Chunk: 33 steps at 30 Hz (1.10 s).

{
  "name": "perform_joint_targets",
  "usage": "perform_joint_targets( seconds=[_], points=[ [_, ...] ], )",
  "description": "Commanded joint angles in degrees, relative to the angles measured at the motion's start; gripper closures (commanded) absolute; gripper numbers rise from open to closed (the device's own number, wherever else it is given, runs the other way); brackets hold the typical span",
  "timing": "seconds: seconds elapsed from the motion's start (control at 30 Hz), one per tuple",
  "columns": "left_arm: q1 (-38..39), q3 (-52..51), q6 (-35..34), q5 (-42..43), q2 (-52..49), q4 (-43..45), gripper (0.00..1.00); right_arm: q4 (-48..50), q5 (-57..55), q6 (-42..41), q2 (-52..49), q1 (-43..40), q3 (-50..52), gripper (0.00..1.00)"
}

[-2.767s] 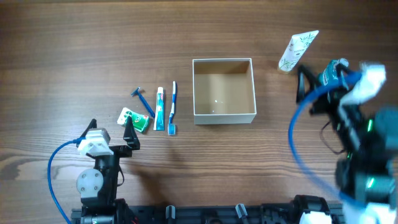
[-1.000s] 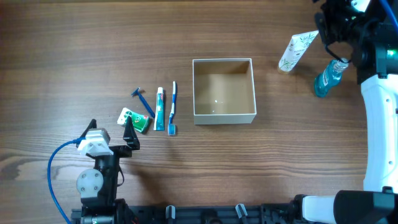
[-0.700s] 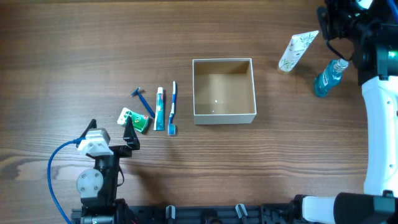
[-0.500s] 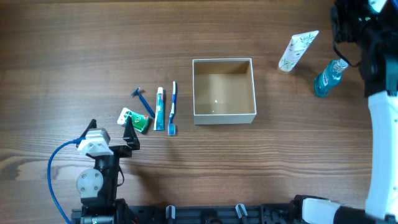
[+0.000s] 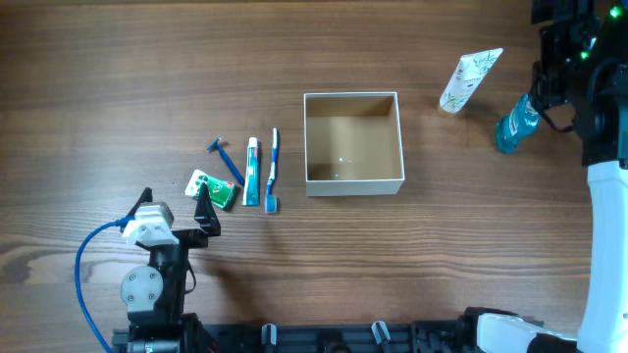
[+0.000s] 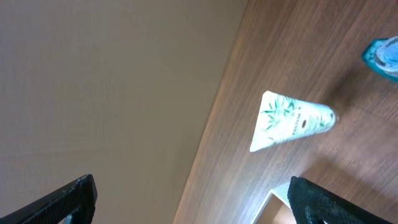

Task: Pack container
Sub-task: 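Move the right gripper up toward the white Pantene tube, then lower the right gripper and close it on the Pantene tube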

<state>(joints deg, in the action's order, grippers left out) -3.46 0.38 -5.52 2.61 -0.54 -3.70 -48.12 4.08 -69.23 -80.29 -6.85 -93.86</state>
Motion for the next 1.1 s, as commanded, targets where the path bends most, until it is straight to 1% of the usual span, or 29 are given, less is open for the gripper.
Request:
perform_joint_targets(
  seconds=[0.0,0.07,0.27,0.43,0.63,0.7,0.83,1.07],
  points=[
    [0.28,-0.04,-0.96,-0.74,0.15,-0.61,0.00,-2.34,0.04,-1.77,-0.13,-0.17,-0.48,0.00],
    [0.28,-0.04,-0.96,-0.74,0.15,-0.61,0.00,-2.29,-0.63,-1.97,-0.55,-0.17,-0.24,0.00],
    [0.28,-0.04,-0.96,-0.74,0.15,-0.61,0.00,-1.16,2.71,-10.97,-2.86,-0.17,-0.24,0.00],
    [0.28,-0.04,-0.96,-0.74,0.15,-0.61,0.00,2.25,9.25,-12.90,-7.13,-0.17,-0.24,0.00],
    [0.28,-0.04,-0.96,-0.74,0.15,-0.61,0.00,-0.11,8.13,-13.81,-9.94,-0.20,-0.24,0.00],
    [0.28,-0.04,-0.96,-0.74,0.15,-0.61,0.00,-0.87,7.76,-16.11,-10.36,-0.17,-0.24,0.00],
    [0.28,-0.04,-0.96,-0.74,0.15,-0.61,0.00,-1.05,7.65,-17.35,-12.11,-0.17,-0.24,0.00],
    [0.31,-0.04,-0.96,-0.74,0.15,-0.61,0.00,-0.83,10.88,-16.98,-15.91,-0.17,-0.24,0.00]
  ],
)
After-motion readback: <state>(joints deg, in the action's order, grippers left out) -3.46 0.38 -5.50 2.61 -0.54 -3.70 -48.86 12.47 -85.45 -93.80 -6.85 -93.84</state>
